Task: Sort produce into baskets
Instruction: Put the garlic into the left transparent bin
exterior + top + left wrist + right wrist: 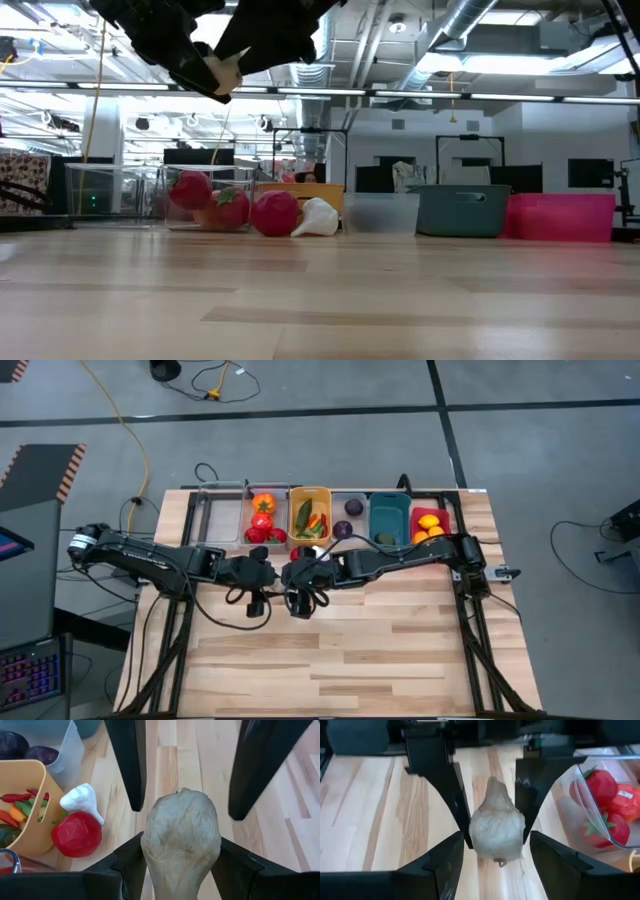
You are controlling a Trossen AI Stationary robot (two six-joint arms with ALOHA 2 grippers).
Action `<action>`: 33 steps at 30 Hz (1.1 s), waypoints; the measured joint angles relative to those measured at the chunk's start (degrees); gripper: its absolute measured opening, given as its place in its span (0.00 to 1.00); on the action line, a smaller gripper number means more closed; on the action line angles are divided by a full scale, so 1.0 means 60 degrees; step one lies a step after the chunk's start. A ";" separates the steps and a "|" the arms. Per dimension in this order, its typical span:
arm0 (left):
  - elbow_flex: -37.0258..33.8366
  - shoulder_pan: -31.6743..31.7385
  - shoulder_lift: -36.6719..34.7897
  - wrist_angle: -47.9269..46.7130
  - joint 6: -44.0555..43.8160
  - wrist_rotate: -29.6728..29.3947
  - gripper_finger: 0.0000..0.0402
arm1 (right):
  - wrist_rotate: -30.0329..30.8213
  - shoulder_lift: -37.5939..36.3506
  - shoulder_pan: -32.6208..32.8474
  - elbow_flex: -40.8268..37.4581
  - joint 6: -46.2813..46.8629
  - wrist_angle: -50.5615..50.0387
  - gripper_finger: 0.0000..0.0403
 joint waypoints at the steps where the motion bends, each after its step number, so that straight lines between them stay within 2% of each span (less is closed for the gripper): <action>1: 0.0000 0.0000 0.0000 0.0045 0.0000 0.0002 0.45 | 0.0000 0.0000 -0.0008 0.0030 0.0000 -0.0091 0.63; 8: 0.0004 0.0000 0.0000 0.0269 0.0069 0.0003 0.45 | 0.0000 0.0004 -0.0052 0.0096 -0.0005 -0.0331 0.63; 14: 0.0006 0.0031 -0.0007 0.0225 0.0007 -0.0051 0.45 | 0.0003 -0.0006 -0.0120 0.1110 -0.0231 -0.2158 0.63; 19: 0.0395 0.0399 -0.0042 -0.0529 -0.0082 -0.0510 0.45 | 0.0006 0.0003 -0.0186 0.1978 -0.0242 -0.3632 0.63; 26: 0.1191 0.1585 -0.0047 -0.2389 0.0430 -0.1851 0.45 | 0.0007 -0.0007 -0.0261 0.2250 0.0306 -0.4397 0.63; 33: 0.1391 0.3710 -0.0047 -0.4249 0.0867 -0.3394 0.45 | 0.0007 0.0073 -0.0300 0.2251 0.0339 -0.4801 0.63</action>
